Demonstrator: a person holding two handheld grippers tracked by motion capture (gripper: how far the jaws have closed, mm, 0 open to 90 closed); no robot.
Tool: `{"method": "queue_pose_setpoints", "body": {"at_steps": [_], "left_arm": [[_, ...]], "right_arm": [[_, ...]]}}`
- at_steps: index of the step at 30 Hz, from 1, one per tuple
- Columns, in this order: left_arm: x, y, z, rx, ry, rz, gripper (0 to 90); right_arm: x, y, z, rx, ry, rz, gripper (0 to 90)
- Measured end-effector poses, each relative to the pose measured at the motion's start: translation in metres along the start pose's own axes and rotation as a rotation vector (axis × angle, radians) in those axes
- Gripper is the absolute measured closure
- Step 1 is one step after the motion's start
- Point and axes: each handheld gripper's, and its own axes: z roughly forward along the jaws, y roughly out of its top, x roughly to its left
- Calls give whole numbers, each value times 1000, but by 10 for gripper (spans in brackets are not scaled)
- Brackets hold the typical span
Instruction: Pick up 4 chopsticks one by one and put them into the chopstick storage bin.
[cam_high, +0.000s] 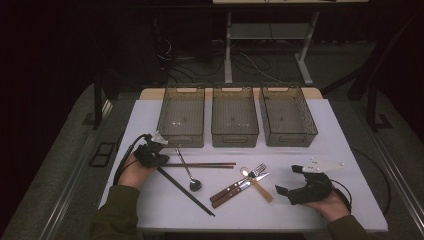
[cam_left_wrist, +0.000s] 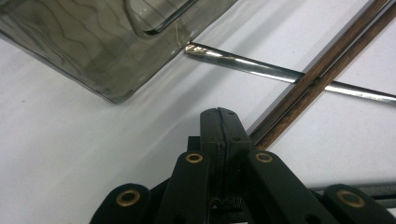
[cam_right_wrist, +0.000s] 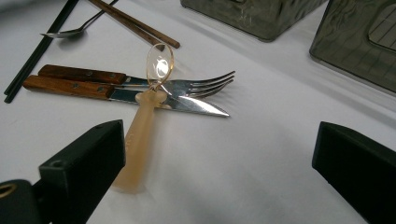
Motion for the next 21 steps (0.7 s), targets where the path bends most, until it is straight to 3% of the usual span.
{"method": "queue_pose_setpoints", "body": {"at_steps": [12, 17, 21], "left_arm": [[-8, -10, -7, -1, -34, 4, 895], [-8, -12, -8, -11, -28, 10, 893], [-9, -10, -10, -41, -19, 10, 830]], "right_arm": [[0, 0, 0, -2, -1, -2, 23], [0, 0, 0, -1, -2, -3, 23], [0, 0, 0, -1, 0, -5, 23]]}}
